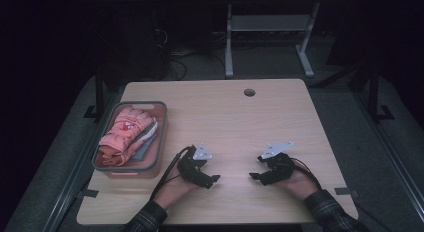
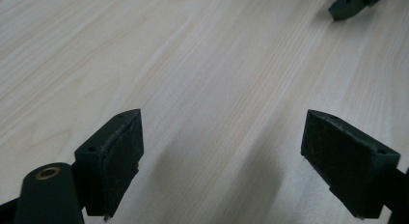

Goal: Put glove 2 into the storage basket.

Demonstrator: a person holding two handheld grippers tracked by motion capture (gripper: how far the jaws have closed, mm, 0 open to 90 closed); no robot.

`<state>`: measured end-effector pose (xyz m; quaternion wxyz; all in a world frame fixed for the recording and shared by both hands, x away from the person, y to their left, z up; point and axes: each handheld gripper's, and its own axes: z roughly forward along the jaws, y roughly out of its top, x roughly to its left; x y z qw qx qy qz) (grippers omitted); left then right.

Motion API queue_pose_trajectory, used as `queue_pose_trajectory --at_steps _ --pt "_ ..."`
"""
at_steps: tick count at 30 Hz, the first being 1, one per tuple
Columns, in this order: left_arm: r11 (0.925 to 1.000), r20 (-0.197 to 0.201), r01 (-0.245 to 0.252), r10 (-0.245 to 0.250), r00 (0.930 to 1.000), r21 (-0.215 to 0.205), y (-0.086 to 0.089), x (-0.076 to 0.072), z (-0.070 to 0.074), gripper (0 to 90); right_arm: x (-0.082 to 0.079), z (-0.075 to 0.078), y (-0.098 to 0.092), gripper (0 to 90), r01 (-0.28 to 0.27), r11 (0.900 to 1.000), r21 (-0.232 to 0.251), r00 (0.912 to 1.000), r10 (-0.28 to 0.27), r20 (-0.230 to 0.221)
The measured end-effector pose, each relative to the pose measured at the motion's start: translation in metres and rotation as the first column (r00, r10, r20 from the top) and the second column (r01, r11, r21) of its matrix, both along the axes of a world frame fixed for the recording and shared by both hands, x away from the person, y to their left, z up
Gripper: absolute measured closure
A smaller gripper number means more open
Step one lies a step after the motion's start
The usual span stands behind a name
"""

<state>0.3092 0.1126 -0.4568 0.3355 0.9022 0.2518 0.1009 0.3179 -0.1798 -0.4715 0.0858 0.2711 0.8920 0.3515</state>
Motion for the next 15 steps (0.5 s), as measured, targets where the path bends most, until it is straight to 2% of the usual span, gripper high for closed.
queue_pose_trajectory --at_steps 2,5,6,15 --pt "0.9999 -0.006 0.008 -0.008 1.0000 0.008 -0.002 -0.001 -0.004 13.5 0.000 0.000 0.000 28.8 0.001 1.000 0.002 1.0000 -0.001 0.000" --pt "0.9988 0.013 0.027 -0.027 0.9995 0.041 -0.005 -0.003 -0.008 13.1 0.000 0.000 0.000 28.8 0.000 1.000 0.003 1.0000 0.000 0.000" --pt "0.9984 0.007 0.036 -0.036 0.9993 0.043 -0.006 -0.003 -0.009 13.1 0.000 0.000 0.000 28.8 0.000 1.000 0.003 1.0000 0.000 0.001" --pt "0.9988 -0.012 0.047 -0.047 0.9988 -0.010 -0.003 -0.002 -0.014 12.8 0.000 0.000 0.000 28.4 -0.002 1.000 0.004 1.0000 0.002 0.002"
